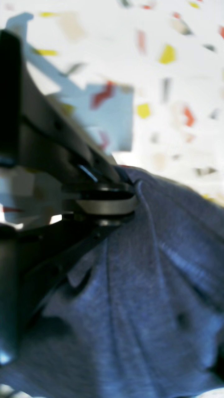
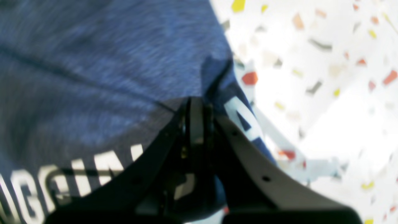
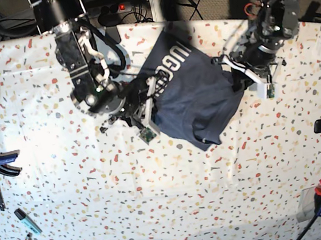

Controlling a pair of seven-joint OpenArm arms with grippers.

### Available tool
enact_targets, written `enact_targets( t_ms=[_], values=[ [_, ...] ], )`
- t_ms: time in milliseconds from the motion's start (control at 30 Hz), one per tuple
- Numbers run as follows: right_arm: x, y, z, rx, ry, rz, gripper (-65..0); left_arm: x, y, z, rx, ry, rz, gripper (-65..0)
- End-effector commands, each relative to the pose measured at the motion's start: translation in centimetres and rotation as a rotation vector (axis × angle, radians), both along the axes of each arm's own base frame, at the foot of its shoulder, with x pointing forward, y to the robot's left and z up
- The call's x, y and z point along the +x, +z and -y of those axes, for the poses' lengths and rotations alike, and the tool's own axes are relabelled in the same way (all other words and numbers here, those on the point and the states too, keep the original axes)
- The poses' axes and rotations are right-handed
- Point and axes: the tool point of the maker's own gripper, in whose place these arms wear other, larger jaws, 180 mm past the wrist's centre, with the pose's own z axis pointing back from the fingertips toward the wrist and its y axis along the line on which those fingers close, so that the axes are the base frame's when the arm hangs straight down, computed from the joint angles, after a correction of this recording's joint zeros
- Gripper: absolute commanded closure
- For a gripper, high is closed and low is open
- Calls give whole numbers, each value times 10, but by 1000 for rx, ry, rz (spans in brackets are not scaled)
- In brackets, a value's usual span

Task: Fold the T-shirt properly
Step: 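Lower the folded shirt flat and open both grippers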

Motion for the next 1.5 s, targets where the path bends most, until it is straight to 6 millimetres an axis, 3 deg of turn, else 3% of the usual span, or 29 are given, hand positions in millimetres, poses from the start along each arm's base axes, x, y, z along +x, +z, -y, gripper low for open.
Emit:
enact_targets(
  t_ms=[0,133,333,467,700,867,1067,1200,1333,1467],
  values=[
    [-2,7,1,-7,-8,22,0,0,-8,-6,17,0,-51,-20],
    [-27,18,-3,22,-19,50,0,27,-1,-1,-34,11,-33,-20],
    [-54,19,-20,93,-41,37,0,49,11,39,-119,-54,7,-20],
    [-59,21,-32,140,-49,36,0,62,20,57,-100,-81,51,-20],
    [-51,23,-27,96,-83,74,0,99,50,44,-32,-86,160,-20],
    [-44,40,-25,108,-93,124,0,118,72,18,-42,-65,180,0],
    [-30,71,-2,170,-187,187,0,107,71,-19,-20,-56,130,0],
    [-28,81,28,200,-284,178,0,91,72,-39,6,-68,109,0],
    [-45,85,54,221,-325,164,0,65,77,-55,7,-58,91,0],
    [-74,79,78,192,-381,118,0,38,83,-84,17,27,90,0]
  ],
)
